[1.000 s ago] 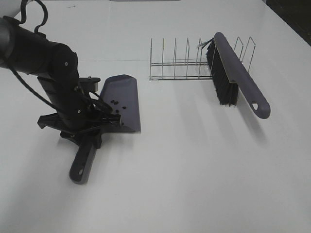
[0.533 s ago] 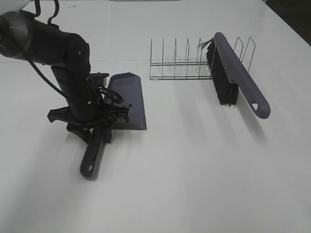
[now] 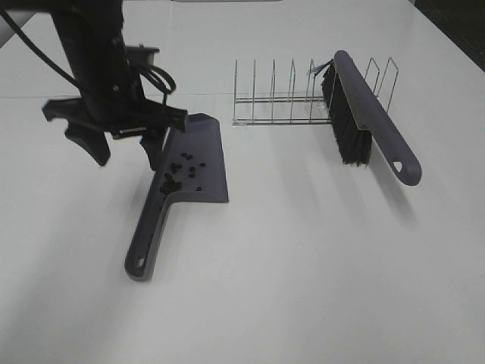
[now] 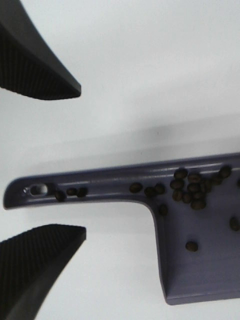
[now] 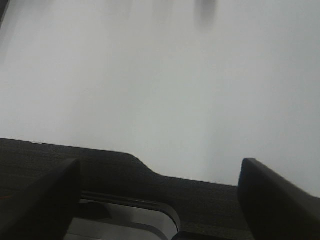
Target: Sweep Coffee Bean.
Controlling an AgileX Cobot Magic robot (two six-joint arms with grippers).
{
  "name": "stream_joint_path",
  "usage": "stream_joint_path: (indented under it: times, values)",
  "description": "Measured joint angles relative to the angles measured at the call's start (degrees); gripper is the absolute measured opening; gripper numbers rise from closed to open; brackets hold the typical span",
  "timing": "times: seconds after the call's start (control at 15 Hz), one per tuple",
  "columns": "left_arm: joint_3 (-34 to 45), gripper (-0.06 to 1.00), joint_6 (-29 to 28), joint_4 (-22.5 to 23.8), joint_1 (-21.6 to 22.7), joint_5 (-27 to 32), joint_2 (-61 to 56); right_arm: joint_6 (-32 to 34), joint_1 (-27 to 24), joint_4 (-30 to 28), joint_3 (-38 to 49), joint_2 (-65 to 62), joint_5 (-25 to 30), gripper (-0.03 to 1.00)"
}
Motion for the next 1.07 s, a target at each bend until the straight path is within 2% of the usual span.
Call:
stream_joint_path:
  times: [0.2,0.47,0.67,1.0,1.07]
  values:
    - [0.11,0.67,-1.26,9.34,0.0,2.92,-11.69,-0.97,0.0,-0.63,0.0,0.0,0.0,0.75]
    - [4.64,0.67,-2.12,11.12,0.0,3.32,-28.93,-3.67,0.0,-0.63,0.11,-2.12,0.0,0.75]
    - [18.22,0.67,-2.12,11.0,0.0,3.44,-48.53,-6.25,0.0,-0.63,4.3,-7.62,0.0,0.75]
    - [47.27,0.67,-2.12,10.94,0.0,2.12,-78.32,-8.08,0.0,0.57,10.71,-18.56,-0.29,0.75]
    - [50.02,0.67,-2.12,10.89,0.0,1.6,-81.07,-9.05,0.0,1.26,10.89,-19.82,-0.69,0.75]
